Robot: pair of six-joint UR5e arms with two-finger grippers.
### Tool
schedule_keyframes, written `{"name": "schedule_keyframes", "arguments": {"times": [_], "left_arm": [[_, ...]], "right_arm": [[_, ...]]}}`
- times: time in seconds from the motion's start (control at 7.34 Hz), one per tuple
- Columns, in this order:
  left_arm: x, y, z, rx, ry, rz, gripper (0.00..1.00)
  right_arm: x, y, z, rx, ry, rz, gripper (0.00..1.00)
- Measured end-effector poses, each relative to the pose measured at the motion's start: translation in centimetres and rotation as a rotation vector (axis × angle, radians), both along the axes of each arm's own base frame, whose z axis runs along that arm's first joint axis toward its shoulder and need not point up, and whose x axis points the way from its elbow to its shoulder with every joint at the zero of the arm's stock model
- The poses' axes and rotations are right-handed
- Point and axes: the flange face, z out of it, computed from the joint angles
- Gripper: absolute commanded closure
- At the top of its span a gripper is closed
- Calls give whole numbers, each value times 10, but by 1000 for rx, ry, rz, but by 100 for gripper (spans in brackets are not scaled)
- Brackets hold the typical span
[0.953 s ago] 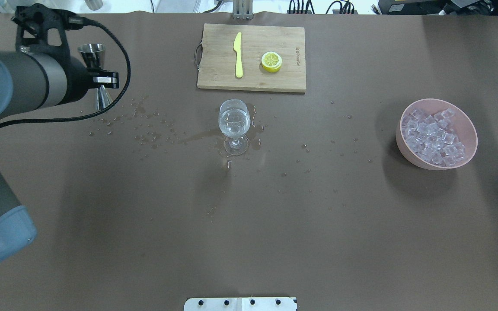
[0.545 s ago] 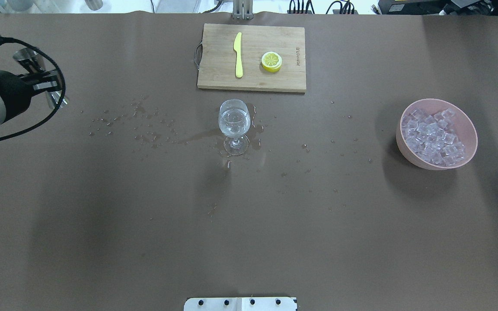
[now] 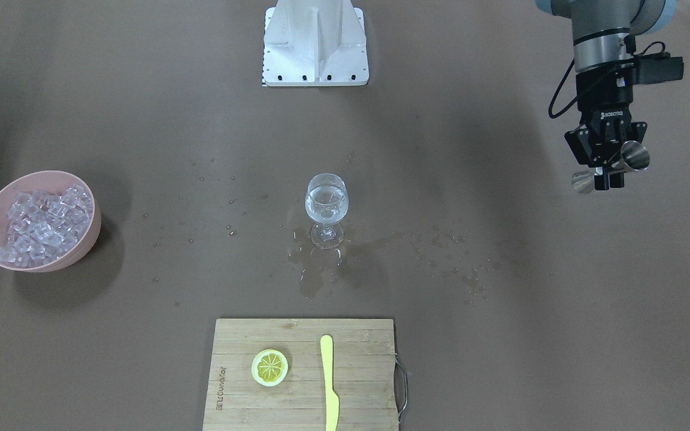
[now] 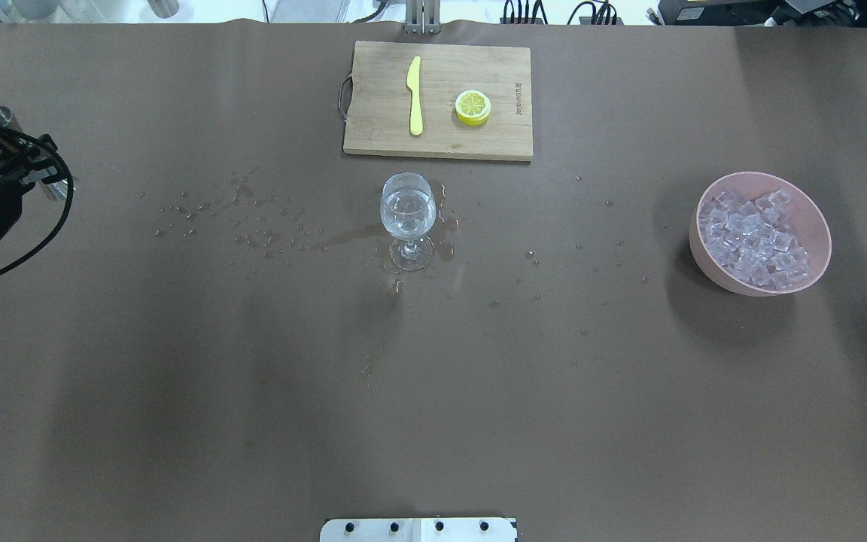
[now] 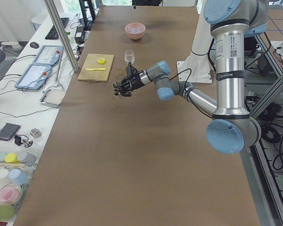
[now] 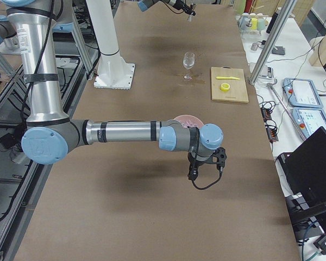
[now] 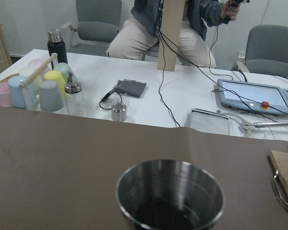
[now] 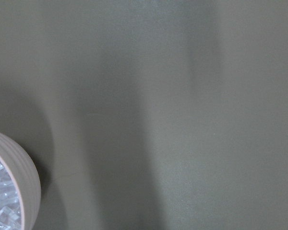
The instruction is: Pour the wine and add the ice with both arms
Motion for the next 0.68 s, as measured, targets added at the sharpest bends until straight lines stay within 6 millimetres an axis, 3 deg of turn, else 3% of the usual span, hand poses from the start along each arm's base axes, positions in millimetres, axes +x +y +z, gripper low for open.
{"name": "schedule_keyframes", "arguments": {"times": [0.68], "left_arm": [[119,36,47,79,-18,-107,100]], "right_arm": [[-3,0,2,-2,1,-7,0]]}}
